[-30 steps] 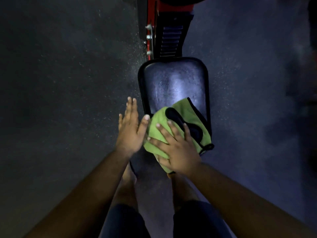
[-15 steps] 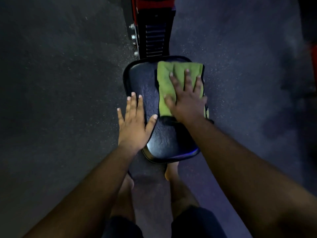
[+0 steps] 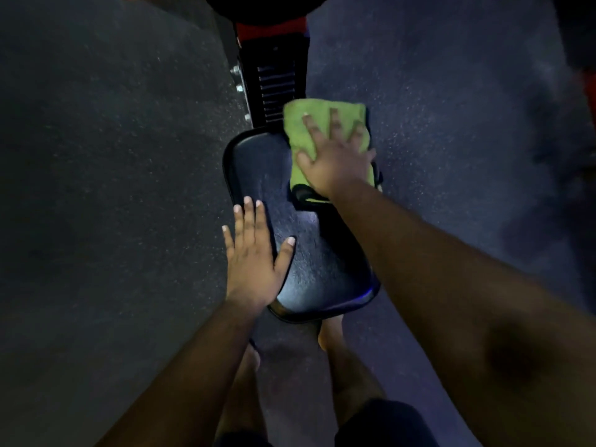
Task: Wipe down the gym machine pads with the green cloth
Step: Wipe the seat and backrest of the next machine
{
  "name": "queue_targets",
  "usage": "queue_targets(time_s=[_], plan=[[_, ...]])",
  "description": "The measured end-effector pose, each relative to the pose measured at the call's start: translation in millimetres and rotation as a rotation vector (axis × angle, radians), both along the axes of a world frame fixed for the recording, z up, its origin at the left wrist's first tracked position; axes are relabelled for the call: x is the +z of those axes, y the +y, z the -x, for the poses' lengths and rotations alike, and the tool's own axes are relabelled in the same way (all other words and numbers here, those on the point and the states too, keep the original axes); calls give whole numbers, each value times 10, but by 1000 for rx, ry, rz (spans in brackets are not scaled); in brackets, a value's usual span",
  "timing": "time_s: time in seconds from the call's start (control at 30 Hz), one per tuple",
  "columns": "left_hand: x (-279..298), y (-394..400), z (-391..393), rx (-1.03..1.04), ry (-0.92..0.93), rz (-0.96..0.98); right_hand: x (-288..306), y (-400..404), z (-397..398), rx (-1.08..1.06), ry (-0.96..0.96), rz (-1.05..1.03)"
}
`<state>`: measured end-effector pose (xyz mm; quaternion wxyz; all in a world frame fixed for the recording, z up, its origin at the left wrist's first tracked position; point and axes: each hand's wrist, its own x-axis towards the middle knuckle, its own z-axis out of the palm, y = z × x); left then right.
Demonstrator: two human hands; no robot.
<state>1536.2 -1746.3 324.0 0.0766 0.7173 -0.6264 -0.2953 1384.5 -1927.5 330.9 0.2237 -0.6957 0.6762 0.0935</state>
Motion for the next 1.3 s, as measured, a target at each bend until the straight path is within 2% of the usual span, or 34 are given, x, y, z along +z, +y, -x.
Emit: queue_targets(time_s=[0.1, 0.13, 0.17, 0.23, 0.3, 0.4, 0.5, 0.6, 0.67, 0.73, 0.87, 0.97, 1.1, 1.3], plan=[[25, 25, 21, 28, 36, 20, 23, 171, -55, 412, 19, 86], [54, 30, 10, 13, 29, 13, 44, 277, 15, 470, -18, 114], [87, 42, -5, -6, 22, -8, 57, 387, 125, 457, -50, 118], [168, 64, -34, -33, 14, -38, 137, 738, 320, 282, -80, 98], [248, 99, -69, -28, 46, -32, 250, 1387, 357, 135, -19, 57], [266, 168, -140, 0, 83, -37, 330, 2137, 276, 205, 46, 35], [187, 229, -240, -10, 65, -107, 188, 1514, 279, 318, 21, 50], [106, 230, -339, -63, 22, -140, 7, 566, 49, 105, 59, 57], [87, 259, -385, -77, 8, -129, -6, 228, -235, 10, 65, 59], [85, 304, -415, -52, 36, -121, 36, 147, -525, 102, 58, 62], [144, 423, -492, 7, 89, -78, 52, 551, -709, 474, 37, 100], [267, 497, -553, 65, 163, -64, 120, 1053, -540, 577, -16, 121], [382, 483, -602, 8, 164, -113, 159, 1817, -284, 547, -51, 141], [650, 415, -577, -229, 61, -248, 341, 2481, 180, 342, 30, 87]])
